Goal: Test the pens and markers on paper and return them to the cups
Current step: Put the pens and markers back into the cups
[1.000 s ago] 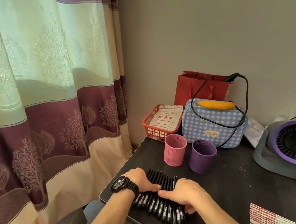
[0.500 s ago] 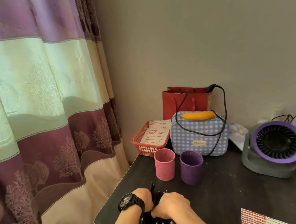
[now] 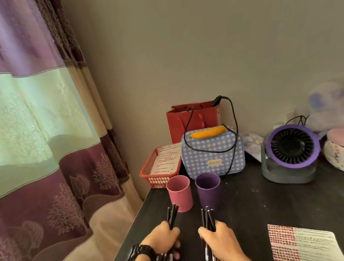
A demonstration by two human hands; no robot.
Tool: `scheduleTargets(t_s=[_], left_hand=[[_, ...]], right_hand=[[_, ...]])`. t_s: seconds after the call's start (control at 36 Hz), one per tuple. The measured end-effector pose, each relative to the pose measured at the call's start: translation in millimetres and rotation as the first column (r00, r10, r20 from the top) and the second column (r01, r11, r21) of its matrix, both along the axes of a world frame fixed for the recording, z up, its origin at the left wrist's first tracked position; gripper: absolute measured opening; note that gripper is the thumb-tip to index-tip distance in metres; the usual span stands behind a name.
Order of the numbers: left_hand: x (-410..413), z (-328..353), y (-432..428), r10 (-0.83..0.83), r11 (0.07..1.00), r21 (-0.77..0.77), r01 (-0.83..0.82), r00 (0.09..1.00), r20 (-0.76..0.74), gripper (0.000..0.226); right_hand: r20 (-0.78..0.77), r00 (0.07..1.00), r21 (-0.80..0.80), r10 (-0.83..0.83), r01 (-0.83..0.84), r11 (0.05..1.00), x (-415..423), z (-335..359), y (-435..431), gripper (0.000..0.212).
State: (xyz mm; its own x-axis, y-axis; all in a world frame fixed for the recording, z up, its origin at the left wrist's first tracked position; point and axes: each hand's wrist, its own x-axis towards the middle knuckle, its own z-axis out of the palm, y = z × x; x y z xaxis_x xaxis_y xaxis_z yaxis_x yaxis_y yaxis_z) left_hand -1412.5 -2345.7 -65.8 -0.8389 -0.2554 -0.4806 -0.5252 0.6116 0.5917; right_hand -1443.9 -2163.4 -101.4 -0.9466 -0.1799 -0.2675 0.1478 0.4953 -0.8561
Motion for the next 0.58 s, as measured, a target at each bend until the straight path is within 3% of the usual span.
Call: scheduleTargets(t_s=[0.06,0.11,0.17,0.22,0.28,0.36,0.44,0.58], left_hand=[[2,-2,10,0.134,0.976,0.196,-0.098,0.975,-0.179,0.012],[3,-7,27,0.291,0.927,0.336,-0.169,0.887,-0.359,0.011],[2,-11,45,0.396,0.895,0.396,-0.205,0.773,-0.495,0.011],[3,-16,62,0.469,0.867,0.442,-0.228,0.670,-0.575,0.009],[6,-21,78,0.524,0.842,0.478,-0.250,0.591,-0.614,0.008],[9,-29,95,0.545,0.835,0.486,-0.258,0.512,-0.664,0.006],[8,-37,104,0.521,0.851,0.468,-0.239,0.494,-0.696,0.012],[8,-45,111,0.484,0.868,0.471,-0.160,0.490,-0.725,0.026]], right_hand=[[0.049,0.981,-0.213,-0.189,0.195,0.957,2,-4,11,0.039],[0.148,0.939,-0.422,-0.312,0.345,0.839,0,-10,17,0.023],[0.258,0.899,-0.601,-0.353,0.436,0.670,-4,-13,19,0.010],[0.280,0.894,-0.691,-0.349,0.440,0.574,-6,-11,22,0.006],[0.201,0.907,-0.689,-0.370,0.400,0.604,-6,-8,23,0.005],[-0.070,0.922,-0.570,-0.380,0.276,0.774,0,0,27,0.015],[-0.215,0.907,-0.500,-0.362,0.216,0.839,9,10,26,0.023],[-0.363,0.889,-0.398,-0.278,0.122,0.909,10,3,24,0.014]])
